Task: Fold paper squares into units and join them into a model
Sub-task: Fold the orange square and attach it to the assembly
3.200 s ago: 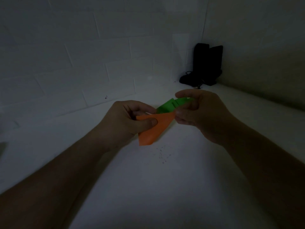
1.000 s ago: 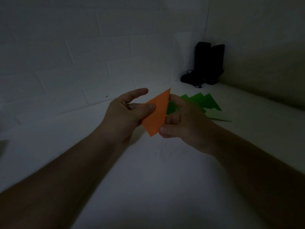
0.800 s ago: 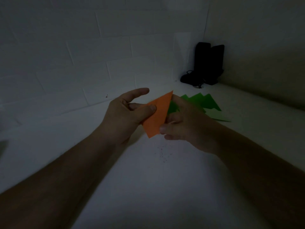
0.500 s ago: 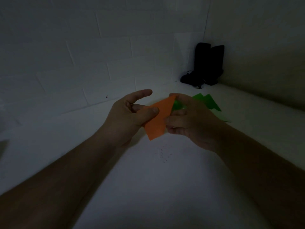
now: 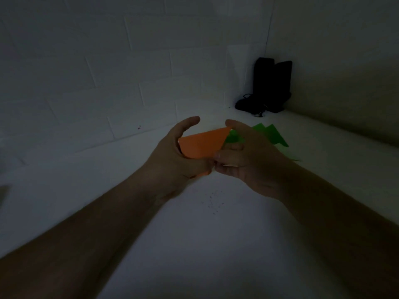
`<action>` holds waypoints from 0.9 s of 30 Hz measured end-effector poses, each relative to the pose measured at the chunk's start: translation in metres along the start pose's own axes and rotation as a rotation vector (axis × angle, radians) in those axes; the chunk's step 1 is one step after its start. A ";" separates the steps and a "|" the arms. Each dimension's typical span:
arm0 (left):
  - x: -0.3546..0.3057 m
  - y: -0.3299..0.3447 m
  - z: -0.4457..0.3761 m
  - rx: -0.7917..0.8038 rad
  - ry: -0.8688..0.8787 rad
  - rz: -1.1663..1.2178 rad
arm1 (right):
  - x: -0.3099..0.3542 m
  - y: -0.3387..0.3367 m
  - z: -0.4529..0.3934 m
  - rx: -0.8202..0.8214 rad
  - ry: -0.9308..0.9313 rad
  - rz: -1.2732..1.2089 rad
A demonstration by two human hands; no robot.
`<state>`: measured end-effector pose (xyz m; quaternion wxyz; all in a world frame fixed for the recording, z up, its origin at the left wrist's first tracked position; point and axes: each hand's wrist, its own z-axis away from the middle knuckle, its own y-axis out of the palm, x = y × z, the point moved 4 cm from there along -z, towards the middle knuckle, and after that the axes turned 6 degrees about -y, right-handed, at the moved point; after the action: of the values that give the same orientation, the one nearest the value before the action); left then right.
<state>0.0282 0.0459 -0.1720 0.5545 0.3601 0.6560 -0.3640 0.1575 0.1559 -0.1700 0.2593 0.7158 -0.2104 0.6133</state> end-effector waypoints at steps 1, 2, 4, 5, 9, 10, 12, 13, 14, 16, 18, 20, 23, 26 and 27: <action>0.001 0.000 -0.001 0.003 -0.006 -0.003 | 0.001 0.000 0.000 0.003 0.003 0.002; 0.002 -0.001 -0.001 0.010 -0.015 0.000 | 0.002 0.000 0.000 0.012 0.002 0.019; 0.002 0.000 -0.002 0.042 -0.027 0.014 | 0.003 0.000 0.001 0.025 -0.001 0.053; 0.003 0.001 -0.002 0.058 -0.032 0.028 | 0.003 0.000 0.001 0.026 0.001 0.052; 0.003 0.002 -0.001 0.062 -0.054 -0.023 | 0.000 -0.006 -0.002 -0.014 0.004 -0.004; 0.002 0.002 -0.001 0.064 -0.056 -0.032 | 0.000 -0.006 -0.003 -0.014 0.005 -0.010; 0.002 0.001 -0.001 0.063 -0.063 -0.049 | 0.000 -0.007 -0.002 -0.008 0.009 -0.018; 0.003 0.001 -0.001 0.056 -0.071 -0.053 | 0.000 -0.007 -0.002 -0.008 0.008 -0.021; 0.004 0.001 -0.001 0.052 -0.074 -0.058 | 0.000 -0.007 -0.002 -0.011 0.007 -0.027; 0.004 0.001 -0.001 0.058 -0.074 -0.064 | 0.001 -0.008 -0.002 -0.018 0.007 -0.044; 0.004 0.002 -0.001 0.076 -0.082 -0.050 | 0.001 -0.009 -0.002 -0.032 0.015 -0.067; 0.002 0.004 0.000 0.098 -0.094 -0.026 | 0.001 -0.011 -0.003 -0.051 0.015 -0.100; 0.001 0.006 0.002 0.113 -0.113 0.017 | 0.002 -0.012 -0.005 -0.068 0.017 -0.117; 0.002 0.006 0.002 0.111 -0.113 0.016 | 0.002 -0.014 -0.006 -0.090 0.028 -0.129; 0.002 0.006 0.002 0.106 -0.112 0.007 | 0.003 -0.015 -0.006 -0.099 0.025 -0.131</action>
<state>0.0335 0.0472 -0.1745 0.5717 0.3704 0.6026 -0.4157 0.1624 0.1715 -0.1680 0.3365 0.7067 -0.1897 0.5928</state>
